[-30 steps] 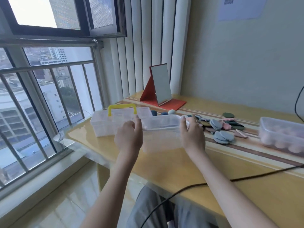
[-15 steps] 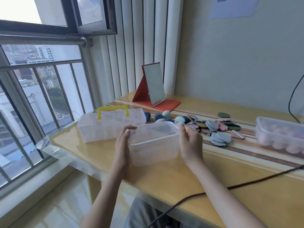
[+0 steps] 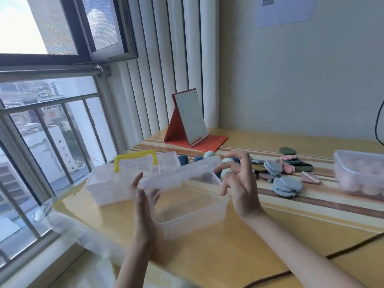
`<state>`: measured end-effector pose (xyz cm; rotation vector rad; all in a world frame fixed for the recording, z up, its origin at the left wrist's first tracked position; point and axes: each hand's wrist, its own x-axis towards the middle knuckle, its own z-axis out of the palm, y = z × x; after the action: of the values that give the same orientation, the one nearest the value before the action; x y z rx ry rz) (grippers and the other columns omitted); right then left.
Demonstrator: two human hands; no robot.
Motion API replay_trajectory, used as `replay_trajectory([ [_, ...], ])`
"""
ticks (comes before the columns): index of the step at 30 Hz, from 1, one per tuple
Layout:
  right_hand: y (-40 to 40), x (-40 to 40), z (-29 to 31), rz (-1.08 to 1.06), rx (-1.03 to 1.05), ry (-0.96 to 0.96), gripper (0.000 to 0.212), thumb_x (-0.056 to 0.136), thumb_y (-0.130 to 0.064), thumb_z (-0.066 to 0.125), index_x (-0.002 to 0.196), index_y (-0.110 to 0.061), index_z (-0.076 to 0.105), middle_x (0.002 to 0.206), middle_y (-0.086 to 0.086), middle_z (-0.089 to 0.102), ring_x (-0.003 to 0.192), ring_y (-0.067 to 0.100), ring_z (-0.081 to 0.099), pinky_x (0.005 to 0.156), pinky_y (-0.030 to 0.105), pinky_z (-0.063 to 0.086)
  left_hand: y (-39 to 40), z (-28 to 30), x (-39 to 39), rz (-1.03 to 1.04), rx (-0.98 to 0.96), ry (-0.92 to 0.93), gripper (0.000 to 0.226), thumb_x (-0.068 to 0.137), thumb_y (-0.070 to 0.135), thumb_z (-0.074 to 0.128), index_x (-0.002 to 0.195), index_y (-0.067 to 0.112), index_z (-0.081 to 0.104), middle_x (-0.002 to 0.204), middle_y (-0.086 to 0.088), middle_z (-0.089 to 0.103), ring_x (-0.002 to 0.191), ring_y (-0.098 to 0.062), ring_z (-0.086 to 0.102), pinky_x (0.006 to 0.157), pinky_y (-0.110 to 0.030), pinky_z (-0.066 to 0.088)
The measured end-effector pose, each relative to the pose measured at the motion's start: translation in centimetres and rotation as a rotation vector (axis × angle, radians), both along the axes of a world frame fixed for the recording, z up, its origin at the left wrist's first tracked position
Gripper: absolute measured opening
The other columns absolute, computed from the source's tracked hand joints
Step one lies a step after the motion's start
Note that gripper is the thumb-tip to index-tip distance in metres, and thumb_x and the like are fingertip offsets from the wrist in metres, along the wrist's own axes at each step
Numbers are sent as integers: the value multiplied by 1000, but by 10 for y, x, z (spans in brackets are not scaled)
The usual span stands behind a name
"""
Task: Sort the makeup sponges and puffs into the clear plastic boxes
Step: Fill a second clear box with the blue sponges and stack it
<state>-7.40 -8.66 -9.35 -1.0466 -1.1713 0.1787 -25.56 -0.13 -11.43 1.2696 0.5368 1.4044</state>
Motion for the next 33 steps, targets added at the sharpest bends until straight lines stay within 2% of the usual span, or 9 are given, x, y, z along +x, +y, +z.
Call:
replay_trajectory([
  [2,0,-3,-4,35,-82,-64,37,72,4,39,99,-22,42,102,-7,69,50,5,52,45,17,33,-1,-1,3,12,21,27,90,52,84,62,120,30,39,103,13,64,97,-13,64,95,-39,46],
  [4,2,-5,-8,4,-197,-221,29,72,0,43,87,-26,42,80,-20,65,38,5,34,45,19,24,-1,-6,1,103,64,101,64,64,66,63,113,35,36,112,6,53,107,-16,58,102,-48,42],
  [7,5,-9,4,-175,-454,-524,9,79,-18,48,83,-25,52,52,-12,41,50,4,46,50,17,23,-6,-8,-6,367,256,264,43,71,45,58,103,28,36,119,-1,42,112,-5,45,106,-43,36],
  [12,19,-15,22,-133,-743,-791,62,84,-44,60,134,-44,21,123,-4,65,103,24,63,84,38,52,-7,10,-20,565,816,577,17,76,23,58,78,6,59,102,-6,59,100,-21,51,92,-25,37],
  [19,28,-19,30,-187,-951,-1199,71,84,-65,50,144,-41,20,136,0,55,112,25,57,73,32,37,17,44,4,203,1060,1069,26,82,15,64,107,21,63,134,-1,54,130,-22,44,106,-44,40],
  [22,25,-15,36,-135,-962,-1080,51,89,-53,52,134,-36,39,126,-3,61,103,20,59,69,30,35,32,49,31,89,947,1219,35,97,31,47,130,24,54,143,6,47,139,-12,31,118,-36,15],
  [27,28,31,30,-87,-552,-145,18,95,-13,53,101,-21,68,102,-3,69,77,10,68,62,27,49,43,28,40,38,898,1437,48,100,39,36,147,32,30,155,15,22,146,-4,6,119,-39,-4],
  [30,38,62,10,-529,-691,-384,29,92,-26,52,121,-22,55,122,0,59,112,26,51,87,36,44,42,31,41,57,882,1406,46,100,38,37,146,34,32,154,17,25,145,-4,8,120,-41,-2],
  [33,42,62,-21,-568,-1047,-712,54,91,-48,48,140,-26,36,144,3,39,127,31,34,103,43,30,41,32,42,54,872,1416,47,99,38,39,146,34,32,154,17,26,145,-5,9,120,-42,-1],
])
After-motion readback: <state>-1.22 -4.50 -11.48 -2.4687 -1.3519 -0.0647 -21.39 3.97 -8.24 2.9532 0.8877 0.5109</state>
